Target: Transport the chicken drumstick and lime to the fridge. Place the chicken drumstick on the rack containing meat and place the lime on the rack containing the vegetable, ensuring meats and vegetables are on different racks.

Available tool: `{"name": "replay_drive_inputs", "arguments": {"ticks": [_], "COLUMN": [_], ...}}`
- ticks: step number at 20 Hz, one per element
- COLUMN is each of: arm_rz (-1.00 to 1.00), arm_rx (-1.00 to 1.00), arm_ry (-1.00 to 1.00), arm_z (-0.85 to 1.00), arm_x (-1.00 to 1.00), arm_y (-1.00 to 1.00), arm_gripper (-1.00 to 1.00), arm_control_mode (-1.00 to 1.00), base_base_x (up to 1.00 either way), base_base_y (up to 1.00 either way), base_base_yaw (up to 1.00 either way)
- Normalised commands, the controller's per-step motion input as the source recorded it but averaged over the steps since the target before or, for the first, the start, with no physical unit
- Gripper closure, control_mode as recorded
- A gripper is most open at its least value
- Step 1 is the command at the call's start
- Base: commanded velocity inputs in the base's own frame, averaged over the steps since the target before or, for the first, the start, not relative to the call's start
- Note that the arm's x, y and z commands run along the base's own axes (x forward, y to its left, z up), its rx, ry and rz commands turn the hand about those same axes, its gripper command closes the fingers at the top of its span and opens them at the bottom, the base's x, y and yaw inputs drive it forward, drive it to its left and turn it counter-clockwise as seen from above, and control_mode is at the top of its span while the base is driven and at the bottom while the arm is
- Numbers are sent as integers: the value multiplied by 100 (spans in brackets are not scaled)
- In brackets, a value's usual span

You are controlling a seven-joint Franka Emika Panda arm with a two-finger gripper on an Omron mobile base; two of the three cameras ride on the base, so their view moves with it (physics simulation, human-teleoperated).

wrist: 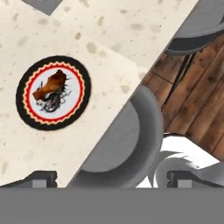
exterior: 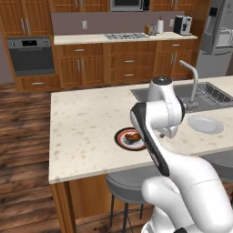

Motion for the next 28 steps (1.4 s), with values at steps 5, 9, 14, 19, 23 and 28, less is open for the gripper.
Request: {"name": "replay_drive_inputs", "arguments": {"ticks": [5, 9, 14, 19, 23, 28], "arm_rz": [-5, -14, -11, -3, 0, 0], "arm_rx": [2, 4, 5, 4, 2, 1], "arm_ry": [7, 19, 17, 25, 10, 3], "arm_z": [-63, -49, -32, -21, -29, -39], "arm_x": [75, 74, 66, 56, 36, 34], "arm_y": [0, 0, -5, -10, -12, -11], "arm_gripper": [-100, -100, -100, -100, -100, -100], "arm_control_mode": [-100, -100, -100, -100, -100, -100], "base_base_x": [0, 0, 0, 0, 0, 0], "base_base_y": [0, 0, 0, 0, 0, 0], "base_base_yaw": [0, 0, 0, 0, 0, 0]}}
